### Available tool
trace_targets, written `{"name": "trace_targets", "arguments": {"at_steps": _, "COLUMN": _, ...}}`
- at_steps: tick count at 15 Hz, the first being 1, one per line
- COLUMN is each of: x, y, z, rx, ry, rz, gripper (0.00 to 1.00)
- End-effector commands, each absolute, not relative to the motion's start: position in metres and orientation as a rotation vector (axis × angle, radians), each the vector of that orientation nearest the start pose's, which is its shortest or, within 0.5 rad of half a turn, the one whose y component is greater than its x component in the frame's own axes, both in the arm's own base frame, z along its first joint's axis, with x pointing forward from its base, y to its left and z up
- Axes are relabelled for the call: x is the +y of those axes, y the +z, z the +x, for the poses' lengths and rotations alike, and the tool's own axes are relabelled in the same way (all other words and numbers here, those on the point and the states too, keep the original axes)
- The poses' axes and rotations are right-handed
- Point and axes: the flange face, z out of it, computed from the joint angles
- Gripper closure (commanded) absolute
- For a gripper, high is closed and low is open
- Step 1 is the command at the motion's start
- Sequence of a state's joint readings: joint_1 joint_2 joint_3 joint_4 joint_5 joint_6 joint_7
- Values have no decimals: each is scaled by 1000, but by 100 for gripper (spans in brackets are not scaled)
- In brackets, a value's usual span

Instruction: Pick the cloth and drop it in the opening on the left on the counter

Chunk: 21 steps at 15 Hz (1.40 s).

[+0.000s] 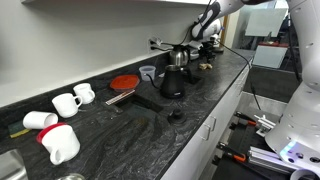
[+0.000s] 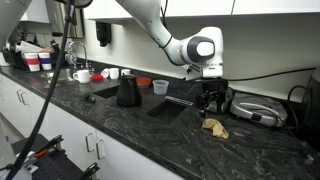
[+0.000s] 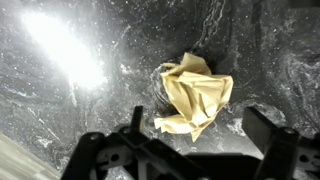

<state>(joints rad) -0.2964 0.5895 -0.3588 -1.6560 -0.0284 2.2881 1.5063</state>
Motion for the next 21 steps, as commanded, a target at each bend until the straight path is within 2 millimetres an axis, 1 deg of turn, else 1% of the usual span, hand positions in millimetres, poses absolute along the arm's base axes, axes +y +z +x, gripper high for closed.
{"name": "trace_targets", "arguments": {"at_steps": 1, "x": -405, "y": 279, "z": 577, "rx": 2928, "ry": -185, "rz": -1594, "gripper": 0}}
{"name": "trace_targets", "arguments": {"at_steps": 4, "x": -410, "y": 269, "z": 583, "rx": 2974, "ry": -137, "rz": -1559, "gripper": 0}}
{"name": "trace_targets", "arguments": {"at_steps": 11, "x": -417, "y": 261, "z": 592, "rx": 3013, "ry": -93, "rz": -1561, "gripper": 0}}
{"name": "trace_targets", "arguments": {"at_steps": 18, "x": -421, "y": 259, "z": 595, "rx": 3018, "ry": -122, "rz": -1559, "gripper": 0}}
{"name": "trace_targets", "arguments": {"at_steps": 19, "x": -422, "y": 259, "z": 595, "rx": 3018, "ry": -124, "rz": -1557, "gripper": 10}}
{"name": "trace_targets", "arguments": {"at_steps": 20, "x": -423, "y": 258, "z": 594, "rx": 3018, "ry": -121, "rz": -1551, "gripper": 26}}
{"name": "trace_targets", "arguments": {"at_steps": 21, "x": -423, "y": 258, "z": 594, "rx": 3019, "ry": -121, "rz": -1542, "gripper": 34}}
